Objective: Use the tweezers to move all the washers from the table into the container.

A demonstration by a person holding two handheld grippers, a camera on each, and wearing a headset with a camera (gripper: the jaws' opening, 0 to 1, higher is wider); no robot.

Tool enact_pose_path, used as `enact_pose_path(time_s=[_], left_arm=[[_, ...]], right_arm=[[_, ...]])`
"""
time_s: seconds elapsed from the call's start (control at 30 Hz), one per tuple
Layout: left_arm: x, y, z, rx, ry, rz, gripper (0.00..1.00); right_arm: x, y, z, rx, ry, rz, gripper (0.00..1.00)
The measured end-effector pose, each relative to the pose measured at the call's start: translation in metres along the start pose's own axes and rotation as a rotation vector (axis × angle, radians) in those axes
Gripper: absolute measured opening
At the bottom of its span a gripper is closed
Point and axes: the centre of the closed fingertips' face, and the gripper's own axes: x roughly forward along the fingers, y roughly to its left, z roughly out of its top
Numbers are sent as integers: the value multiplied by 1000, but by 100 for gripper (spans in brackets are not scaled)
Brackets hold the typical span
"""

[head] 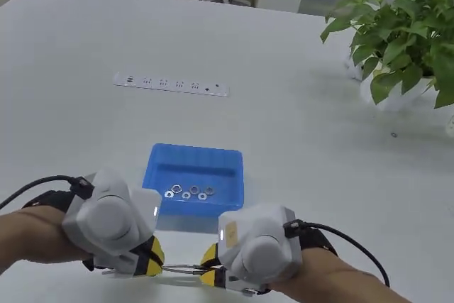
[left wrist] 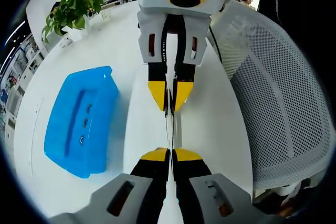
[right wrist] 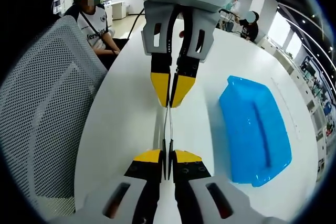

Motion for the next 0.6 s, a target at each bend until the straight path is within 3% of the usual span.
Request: enact_pose_path(time_s=[0.6], left_arm=[[7, -3, -11, -8, 22, -6, 6]], right_arm=[[5, 3, -6, 30, 0, 20, 11]])
